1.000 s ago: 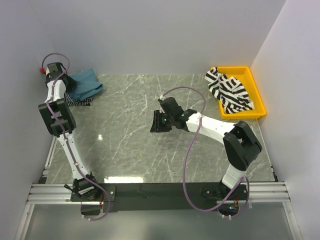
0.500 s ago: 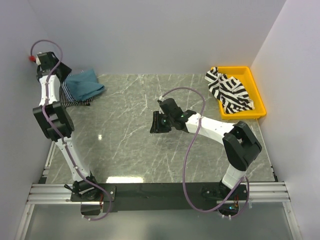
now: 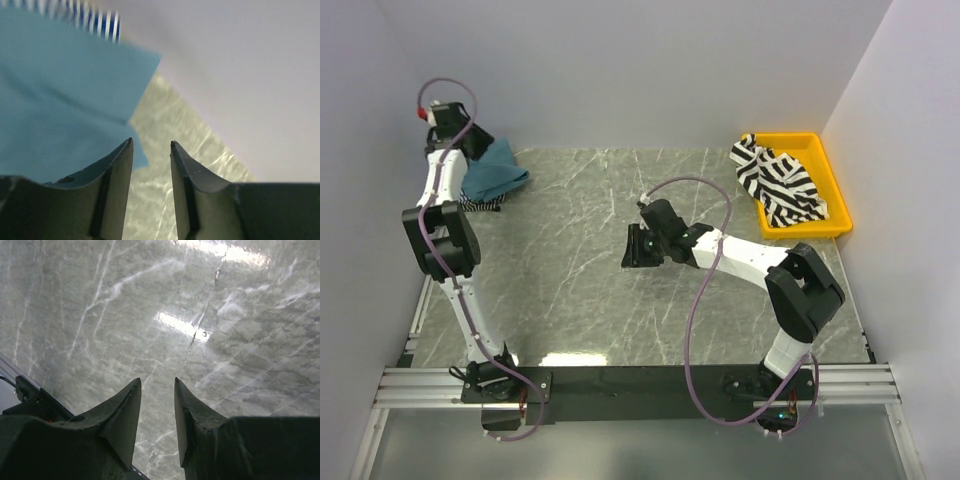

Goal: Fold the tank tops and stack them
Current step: Grab the tank top from the pile

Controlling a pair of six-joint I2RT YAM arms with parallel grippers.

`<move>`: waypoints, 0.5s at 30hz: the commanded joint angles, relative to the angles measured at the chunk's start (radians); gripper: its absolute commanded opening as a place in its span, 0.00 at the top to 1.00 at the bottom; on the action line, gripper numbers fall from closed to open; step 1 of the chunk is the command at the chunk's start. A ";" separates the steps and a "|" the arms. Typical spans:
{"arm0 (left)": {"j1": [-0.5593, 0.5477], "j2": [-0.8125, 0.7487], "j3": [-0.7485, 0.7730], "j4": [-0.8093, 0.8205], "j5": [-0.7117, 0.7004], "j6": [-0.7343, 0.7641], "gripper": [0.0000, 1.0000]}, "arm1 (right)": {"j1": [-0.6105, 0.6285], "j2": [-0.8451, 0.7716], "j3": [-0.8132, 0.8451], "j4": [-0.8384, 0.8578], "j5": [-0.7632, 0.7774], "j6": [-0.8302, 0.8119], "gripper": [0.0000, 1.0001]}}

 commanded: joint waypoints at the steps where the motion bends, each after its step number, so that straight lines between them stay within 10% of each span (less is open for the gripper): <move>1: -0.004 -0.015 -0.101 0.020 -0.054 -0.076 0.60 | 0.009 -0.036 -0.024 0.042 0.013 0.009 0.60; 15: 0.045 -0.012 -0.289 -0.045 -0.237 -0.186 0.68 | 0.008 -0.070 -0.089 0.075 0.016 0.024 0.60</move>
